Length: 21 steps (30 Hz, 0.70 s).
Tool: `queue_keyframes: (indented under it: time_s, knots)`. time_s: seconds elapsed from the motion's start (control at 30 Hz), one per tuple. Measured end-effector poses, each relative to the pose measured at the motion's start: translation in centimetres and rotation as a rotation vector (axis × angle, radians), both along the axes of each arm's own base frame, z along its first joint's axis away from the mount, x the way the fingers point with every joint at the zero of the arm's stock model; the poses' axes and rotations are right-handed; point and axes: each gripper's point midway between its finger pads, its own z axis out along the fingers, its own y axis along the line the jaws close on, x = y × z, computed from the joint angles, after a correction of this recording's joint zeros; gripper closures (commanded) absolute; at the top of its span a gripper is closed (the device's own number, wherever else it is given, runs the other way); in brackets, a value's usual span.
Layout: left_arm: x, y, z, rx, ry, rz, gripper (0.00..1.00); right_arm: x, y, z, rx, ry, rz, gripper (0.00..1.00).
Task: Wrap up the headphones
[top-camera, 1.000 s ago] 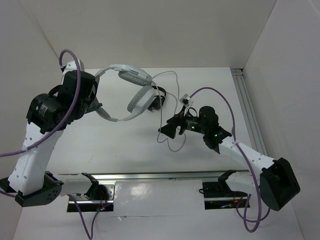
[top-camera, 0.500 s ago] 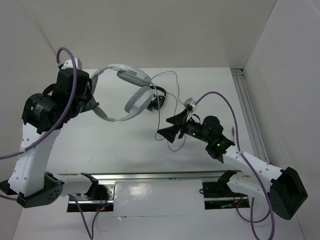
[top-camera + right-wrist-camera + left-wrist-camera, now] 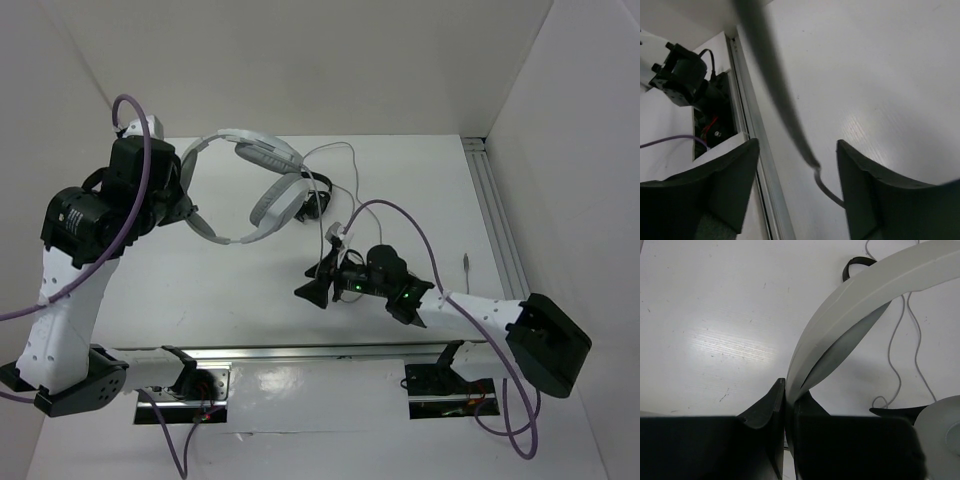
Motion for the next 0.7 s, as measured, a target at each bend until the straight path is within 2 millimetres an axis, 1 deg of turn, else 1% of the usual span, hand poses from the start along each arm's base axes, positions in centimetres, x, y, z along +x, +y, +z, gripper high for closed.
queue_keyframes:
  time_s: [0.03, 0.07, 0.1, 0.13, 0.17, 0.3, 0.37, 0.43, 0.57, 0.63, 0.67, 0.7]
  knots:
    - [0.0, 0.0, 0.1, 0.0, -0.001, 0.0, 0.99, 0.4, 0.1, -0.5, -0.01, 0.001, -0.015, 0.41]
    - [0.0, 0.0, 0.1, 0.0, -0.001, 0.001, 0.99, 0.8, 0.1, -0.9, -0.017, 0.003, -0.03, 0.63]
    - [-0.1, 0.1, 0.1, -0.001, -0.002, 0.002, 0.99, 1.2, 0.1, -1.2, -0.026, -0.005, -0.044, 0.72]
    - [-0.1, 0.2, 0.1, -0.001, -0.003, 0.004, 0.99, 1.4, 0.1, -1.3, -0.027, -0.008, -0.058, 0.84]
    - [-0.1, 0.2, 0.2, -0.001, -0.005, 0.005, 0.99, 1.7, 0.0, -1.3, -0.025, -0.015, -0.075, 1.0]
    - [-0.2, 1.0, 0.4, 0.016, -0.018, 0.031, 0.99, 2.6, -0.6, -1.0, -0.027, -0.048, -0.164, 1.0]
    - [-0.2, 1.7, 0.3, 0.037, -0.025, 0.06, 1.0, 2.8, -1.1, -0.1, -0.026, -0.085, -0.224, 1.0]
    - [-0.3, 2.4, -0.5, 0.064, -0.022, 0.088, 1.0, 2.5, -1.8, 1.6, -0.017, -0.132, -0.284, 1.0]
    - [0.0, 3.4, -3.6, 0.157, 0.015, 0.096, 1.0, 2.2, -3.9, 5.7, -0.006, -0.214, -0.42, 1.0]
    - [0.4, 3.4, -5.4, 0.202, 0.038, 0.075, 1.0, 2.6, -5.0, 7.4, -0.036, -0.238, -0.509, 1.0]
    - [0.7, 3.3, -6.3, 0.224, 0.052, 0.061, 1.0, 3.1, -5.8, 7.7, -0.067, -0.247, -0.566, 1.0]
    - [1.0, 3.2, -7.2, 0.251, 0.067, 0.041, 1.0, 3.0, -6.0, 9.1, -0.062, -0.257, -0.593, 1.0]
